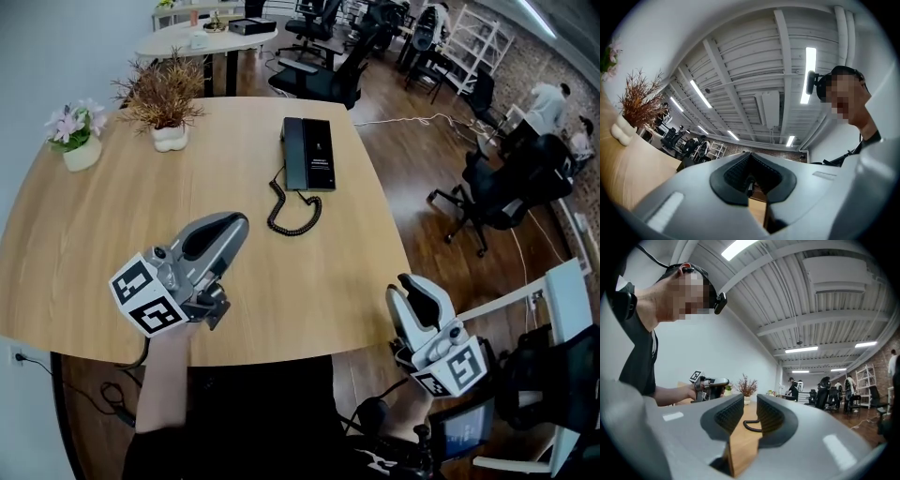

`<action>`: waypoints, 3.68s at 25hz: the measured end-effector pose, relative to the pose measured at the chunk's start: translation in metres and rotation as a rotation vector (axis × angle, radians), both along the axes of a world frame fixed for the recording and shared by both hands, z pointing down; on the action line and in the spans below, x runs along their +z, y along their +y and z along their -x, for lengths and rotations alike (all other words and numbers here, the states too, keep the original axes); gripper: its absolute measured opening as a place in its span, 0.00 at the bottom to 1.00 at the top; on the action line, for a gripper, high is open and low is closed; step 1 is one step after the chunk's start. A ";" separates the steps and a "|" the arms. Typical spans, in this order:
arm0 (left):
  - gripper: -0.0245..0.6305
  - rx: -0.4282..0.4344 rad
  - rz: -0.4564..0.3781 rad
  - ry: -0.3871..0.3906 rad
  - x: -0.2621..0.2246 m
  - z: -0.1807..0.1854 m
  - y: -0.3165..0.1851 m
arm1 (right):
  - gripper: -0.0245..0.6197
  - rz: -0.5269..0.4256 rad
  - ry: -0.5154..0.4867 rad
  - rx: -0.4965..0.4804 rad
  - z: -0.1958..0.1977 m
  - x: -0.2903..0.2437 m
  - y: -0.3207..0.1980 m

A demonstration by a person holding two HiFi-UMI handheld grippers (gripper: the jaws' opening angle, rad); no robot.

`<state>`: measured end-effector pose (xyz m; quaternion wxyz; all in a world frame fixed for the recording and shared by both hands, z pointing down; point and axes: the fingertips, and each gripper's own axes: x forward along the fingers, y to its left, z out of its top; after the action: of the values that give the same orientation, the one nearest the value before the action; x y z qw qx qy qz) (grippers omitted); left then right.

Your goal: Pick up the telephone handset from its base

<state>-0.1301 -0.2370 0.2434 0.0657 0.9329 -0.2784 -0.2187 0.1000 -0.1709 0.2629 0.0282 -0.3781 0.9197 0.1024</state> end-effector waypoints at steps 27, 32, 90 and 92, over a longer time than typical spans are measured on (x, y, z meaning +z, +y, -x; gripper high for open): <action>0.15 0.053 0.221 0.016 0.028 0.003 -0.060 | 0.17 0.004 0.010 0.033 -0.006 -0.005 -0.034; 0.24 0.082 0.273 -0.031 0.032 0.003 -0.081 | 0.17 0.002 0.031 -0.008 0.007 -0.024 -0.061; 0.24 0.178 0.802 -0.266 0.141 -0.071 -0.300 | 0.17 0.226 -0.307 -0.009 0.003 0.011 -0.271; 0.23 0.173 0.800 -0.269 0.141 -0.073 -0.301 | 0.17 0.227 -0.308 -0.004 0.003 0.011 -0.272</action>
<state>-0.0575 -0.5375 0.3840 0.4034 0.8741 -0.2682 0.0362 0.0971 -0.4426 0.2741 0.1261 -0.3884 0.9108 -0.0611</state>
